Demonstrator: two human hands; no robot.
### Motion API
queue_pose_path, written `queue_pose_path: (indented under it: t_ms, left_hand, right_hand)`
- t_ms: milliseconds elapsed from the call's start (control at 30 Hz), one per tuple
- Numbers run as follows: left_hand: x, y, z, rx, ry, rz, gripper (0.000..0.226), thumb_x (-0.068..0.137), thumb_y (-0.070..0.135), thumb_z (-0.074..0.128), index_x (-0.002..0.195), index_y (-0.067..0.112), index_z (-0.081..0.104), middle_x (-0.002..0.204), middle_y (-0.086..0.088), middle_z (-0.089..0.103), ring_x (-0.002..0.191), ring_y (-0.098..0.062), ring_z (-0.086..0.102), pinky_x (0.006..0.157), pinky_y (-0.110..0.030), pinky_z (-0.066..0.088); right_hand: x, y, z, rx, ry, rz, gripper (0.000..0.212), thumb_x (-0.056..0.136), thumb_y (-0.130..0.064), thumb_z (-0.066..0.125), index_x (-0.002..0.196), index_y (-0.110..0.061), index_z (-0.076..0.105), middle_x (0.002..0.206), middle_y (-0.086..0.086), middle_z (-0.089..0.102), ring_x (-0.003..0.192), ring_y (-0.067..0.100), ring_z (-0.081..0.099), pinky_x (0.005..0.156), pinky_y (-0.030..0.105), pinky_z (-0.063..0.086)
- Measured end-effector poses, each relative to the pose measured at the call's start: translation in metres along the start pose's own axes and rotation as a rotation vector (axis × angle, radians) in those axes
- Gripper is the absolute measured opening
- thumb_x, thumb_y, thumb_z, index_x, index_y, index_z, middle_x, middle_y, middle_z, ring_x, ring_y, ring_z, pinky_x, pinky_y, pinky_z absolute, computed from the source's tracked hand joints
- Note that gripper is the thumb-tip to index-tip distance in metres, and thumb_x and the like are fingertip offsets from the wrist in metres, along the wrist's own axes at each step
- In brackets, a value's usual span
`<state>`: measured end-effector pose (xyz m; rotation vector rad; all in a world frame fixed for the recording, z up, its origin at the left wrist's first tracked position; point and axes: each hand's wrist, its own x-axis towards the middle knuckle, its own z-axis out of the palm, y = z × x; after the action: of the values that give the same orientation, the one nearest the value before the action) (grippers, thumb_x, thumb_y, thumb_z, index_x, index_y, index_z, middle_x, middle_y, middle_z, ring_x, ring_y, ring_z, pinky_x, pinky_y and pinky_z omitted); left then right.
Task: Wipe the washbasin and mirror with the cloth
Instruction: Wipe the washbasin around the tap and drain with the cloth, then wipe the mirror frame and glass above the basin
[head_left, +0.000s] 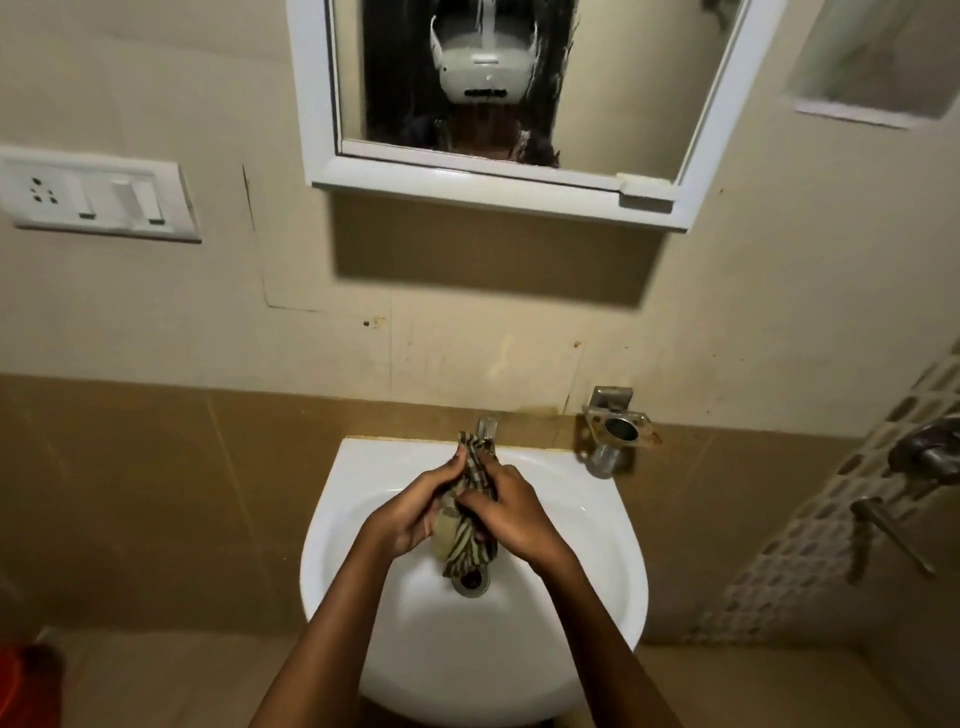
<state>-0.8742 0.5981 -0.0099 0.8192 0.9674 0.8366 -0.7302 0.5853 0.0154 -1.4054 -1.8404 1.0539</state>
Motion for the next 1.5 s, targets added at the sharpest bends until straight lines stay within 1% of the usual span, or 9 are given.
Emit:
queue_pose_path:
  t_ms: [100, 300, 467, 633, 767, 1000, 1100, 1267, 1500]
  left_hand:
    - [-0.005, 0.009, -0.002, 0.045, -0.109, 0.078, 0.043, 0.076, 0.035, 0.069, 0.108, 0.007, 0.072, 0.110, -0.015, 0.073, 0.100, -0.024, 0.071, 0.083, -0.028, 0.058]
    - [-0.005, 0.009, 0.013, -0.122, -0.218, 0.159, 0.027, 0.069, 0.015, 0.078, 0.094, 0.005, 0.075, 0.092, -0.013, 0.075, 0.082, -0.020, 0.074, 0.075, -0.028, 0.060]
    - [-0.004, -0.011, 0.036, -0.239, -0.194, 0.054, 0.034, 0.073, 0.003, 0.072, 0.106, -0.001, 0.065, 0.095, -0.019, 0.074, 0.088, -0.029, 0.074, 0.078, -0.035, 0.060]
    - [0.001, -0.025, 0.028, -0.311, -0.035, -0.203, 0.030, 0.082, 0.025, 0.064, 0.096, 0.001, 0.076, 0.102, -0.022, 0.074, 0.090, -0.034, 0.072, 0.089, -0.042, 0.052]
    - [0.003, -0.018, 0.018, -0.124, 0.111, -0.258, 0.025, 0.084, 0.024, 0.067, 0.086, 0.001, 0.074, 0.076, -0.014, 0.076, 0.065, -0.025, 0.073, 0.067, -0.033, 0.056]
    - [0.006, 0.004, 0.022, 0.022, 0.261, 0.068, 0.017, 0.084, 0.013, 0.069, 0.095, 0.016, 0.056, 0.082, -0.006, 0.070, 0.069, -0.016, 0.064, 0.056, -0.024, 0.051]
    - [0.004, 0.029, 0.029, 0.091, 0.240, 0.204, 0.026, 0.084, 0.007, 0.067, 0.102, 0.017, 0.052, 0.090, -0.007, 0.069, 0.070, -0.014, 0.063, 0.048, -0.017, 0.046]
    - [-0.007, 0.091, 0.045, 0.322, 0.253, 0.458, 0.020, 0.082, 0.006, 0.070, 0.097, 0.013, 0.060, 0.071, -0.006, 0.068, 0.062, -0.012, 0.064, 0.059, -0.021, 0.048]
    - [-0.063, 0.254, 0.090, 0.631, 0.512, 1.135, 0.022, 0.079, 0.003, 0.069, 0.070, 0.023, 0.063, 0.070, 0.000, 0.067, 0.066, -0.017, 0.061, 0.069, -0.033, 0.052]
  right_hand:
    - [-0.009, -0.009, -0.024, -0.192, 0.161, -0.133, 0.055, 0.087, -0.018, 0.058, 0.139, -0.028, 0.043, 0.099, -0.007, 0.064, 0.083, 0.011, 0.060, 0.078, 0.023, 0.051]
    - [-0.011, -0.003, -0.048, -0.235, 0.065, -0.132, 0.066, 0.069, -0.047, 0.076, 0.127, -0.033, 0.050, 0.128, -0.008, 0.061, 0.123, 0.016, 0.051, 0.105, 0.046, 0.038]
    - [-0.004, -0.001, -0.041, -0.372, 0.300, -0.038, 0.040, 0.077, -0.054, 0.066, 0.099, -0.021, 0.063, 0.098, 0.000, 0.068, 0.093, 0.018, 0.063, 0.074, 0.032, 0.049]
    - [-0.011, 0.012, -0.049, -0.291, 0.086, 0.091, 0.039, 0.078, -0.050, 0.068, 0.092, -0.015, 0.074, 0.089, 0.006, 0.073, 0.079, 0.016, 0.064, 0.056, 0.021, 0.040]
    - [-0.017, 0.017, -0.050, -0.324, -0.045, 0.097, 0.034, 0.073, -0.038, 0.078, 0.094, -0.012, 0.075, 0.096, 0.007, 0.074, 0.082, 0.013, 0.063, 0.057, 0.016, 0.042]
    - [-0.012, 0.001, -0.051, -0.400, -0.022, 0.085, 0.053, 0.061, -0.054, 0.080, 0.100, -0.021, 0.065, 0.091, -0.002, 0.065, 0.081, 0.013, 0.060, 0.064, 0.023, 0.045]
    - [-0.005, -0.013, -0.049, -0.380, 0.024, 0.040, 0.029, 0.064, -0.055, 0.076, 0.066, -0.032, 0.058, 0.069, -0.011, 0.061, 0.069, 0.010, 0.061, 0.059, 0.025, 0.043]
    - [0.009, -0.047, -0.069, -0.089, 0.086, -0.019, 0.028, 0.070, -0.035, 0.076, 0.079, -0.011, 0.066, 0.081, 0.012, 0.072, 0.073, 0.017, 0.065, 0.063, 0.028, 0.046]
    - [0.030, -0.135, -0.124, 0.659, 0.311, -0.142, 0.019, 0.086, -0.013, 0.066, 0.101, -0.007, 0.056, 0.096, 0.020, 0.072, 0.079, 0.029, 0.070, 0.067, 0.037, 0.057]
